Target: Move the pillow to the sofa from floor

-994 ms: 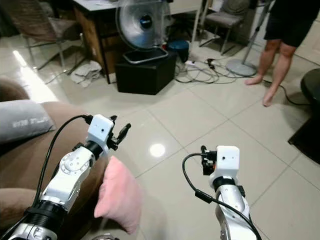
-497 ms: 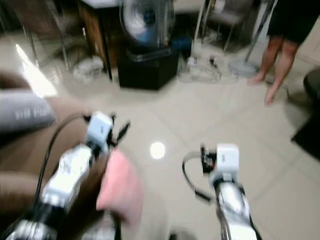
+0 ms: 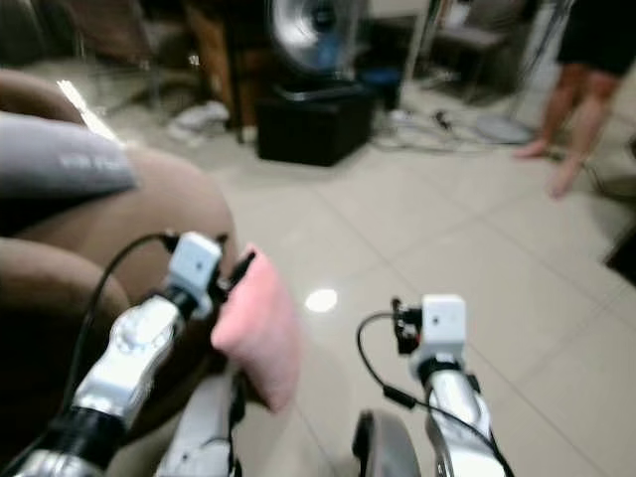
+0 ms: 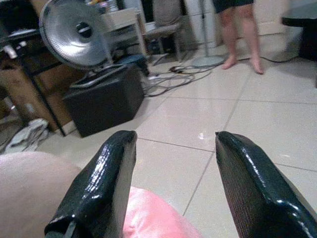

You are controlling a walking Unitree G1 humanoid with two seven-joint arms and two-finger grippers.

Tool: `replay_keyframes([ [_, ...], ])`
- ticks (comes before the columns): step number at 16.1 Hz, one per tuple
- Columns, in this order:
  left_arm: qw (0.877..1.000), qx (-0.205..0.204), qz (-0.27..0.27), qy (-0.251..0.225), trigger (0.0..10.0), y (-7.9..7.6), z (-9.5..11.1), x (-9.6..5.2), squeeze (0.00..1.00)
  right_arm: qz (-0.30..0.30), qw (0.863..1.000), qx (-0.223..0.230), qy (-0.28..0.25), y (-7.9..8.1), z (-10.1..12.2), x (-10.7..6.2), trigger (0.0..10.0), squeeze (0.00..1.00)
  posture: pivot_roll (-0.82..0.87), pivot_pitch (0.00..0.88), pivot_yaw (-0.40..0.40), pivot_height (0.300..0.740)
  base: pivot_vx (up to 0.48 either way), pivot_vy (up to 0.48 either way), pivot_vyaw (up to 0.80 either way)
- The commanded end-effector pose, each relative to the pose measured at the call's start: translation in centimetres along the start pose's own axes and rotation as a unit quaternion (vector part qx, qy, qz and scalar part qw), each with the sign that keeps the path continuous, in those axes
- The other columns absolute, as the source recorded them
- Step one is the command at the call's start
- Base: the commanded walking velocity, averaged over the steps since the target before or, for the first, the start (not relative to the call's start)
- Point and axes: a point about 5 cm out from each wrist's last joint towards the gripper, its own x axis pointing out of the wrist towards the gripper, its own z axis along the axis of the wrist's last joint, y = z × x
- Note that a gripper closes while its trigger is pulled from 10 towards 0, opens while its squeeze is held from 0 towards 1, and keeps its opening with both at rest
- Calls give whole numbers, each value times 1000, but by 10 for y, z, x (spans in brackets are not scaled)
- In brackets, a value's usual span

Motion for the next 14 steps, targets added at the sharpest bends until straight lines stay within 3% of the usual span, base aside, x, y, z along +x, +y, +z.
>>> replay_keyframes([
  [1,1000,2,-7,-18,10000,-2,10,6,0,-8,1000,-9,-10,-6,4,1,10000,0,41,0,-37,575,315,0,0],
  [4,1000,5,-9,-15,10000,-3,9,7,0,4,999,-40,-8,-5,2,1,10000,0,40,0,-34,575,351,0,0],
  [14,1000,7,-11,-11,10000,-4,9,8,0,5,998,-55,-2,-6,-2,-2,10000,0,35,0,-28,575,373,0,59],
])
